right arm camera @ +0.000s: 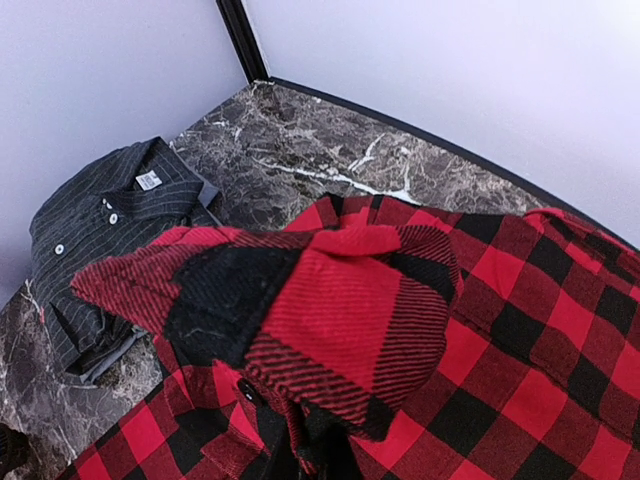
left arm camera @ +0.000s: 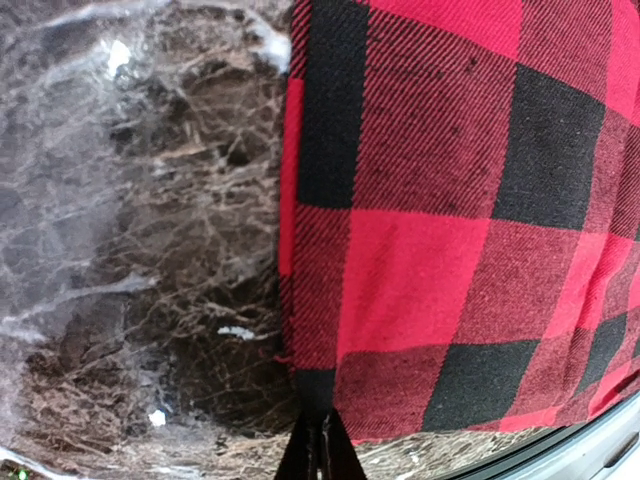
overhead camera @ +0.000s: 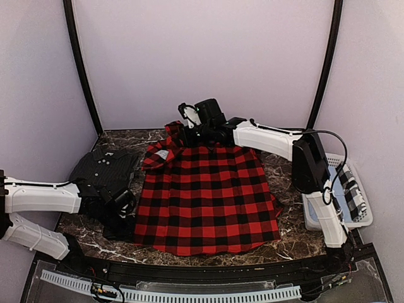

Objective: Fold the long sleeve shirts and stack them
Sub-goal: Pick up the flattened shirt from the center of the board, then smooth out the flattened shirt at the center of the board.

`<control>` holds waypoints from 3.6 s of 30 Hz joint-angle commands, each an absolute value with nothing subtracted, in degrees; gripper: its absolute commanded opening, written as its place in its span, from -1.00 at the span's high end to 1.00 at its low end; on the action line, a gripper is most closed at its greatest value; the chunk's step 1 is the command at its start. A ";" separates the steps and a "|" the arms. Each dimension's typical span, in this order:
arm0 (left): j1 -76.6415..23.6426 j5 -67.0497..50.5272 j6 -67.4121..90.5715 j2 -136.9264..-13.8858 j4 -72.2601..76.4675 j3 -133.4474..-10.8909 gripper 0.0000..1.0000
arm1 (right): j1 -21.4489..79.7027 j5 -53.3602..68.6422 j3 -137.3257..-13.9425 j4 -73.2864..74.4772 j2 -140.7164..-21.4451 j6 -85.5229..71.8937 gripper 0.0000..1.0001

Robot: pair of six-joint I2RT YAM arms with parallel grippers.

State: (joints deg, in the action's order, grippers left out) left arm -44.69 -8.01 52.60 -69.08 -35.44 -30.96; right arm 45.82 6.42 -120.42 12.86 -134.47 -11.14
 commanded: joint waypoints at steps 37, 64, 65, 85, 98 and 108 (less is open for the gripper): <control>-55.14 -25.98 24.62 -98.61 -44.25 -74.96 1.00 | 32.34 -2.93 -95.49 0.29 -107.89 -5.49 1.00; -57.27 -30.60 22.74 -101.78 -42.57 -72.44 1.00 | 31.99 -7.15 -77.93 -2.32 -94.16 -7.76 1.00; -57.29 -30.68 22.75 -101.67 -42.42 -72.25 1.00 | 31.95 -7.23 -77.63 -2.18 -93.82 -7.94 1.00; -57.68 -34.34 20.79 -103.13 -39.74 -70.34 1.00 | 31.99 -6.07 -71.06 -1.98 -91.61 -9.98 1.00; -56.18 -36.64 20.95 -102.12 -35.94 -69.95 0.05 | 31.99 9.08 -66.72 -0.30 -93.61 -13.04 1.00; -43.62 -33.66 27.23 -93.79 -30.07 -67.91 -0.06 | 35.31 23.83 -67.24 -0.19 -98.57 -12.62 1.00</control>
State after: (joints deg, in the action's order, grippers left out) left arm -48.60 -36.25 23.97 -99.55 -33.32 -69.32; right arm 32.62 16.16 -66.22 0.43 -95.61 -12.62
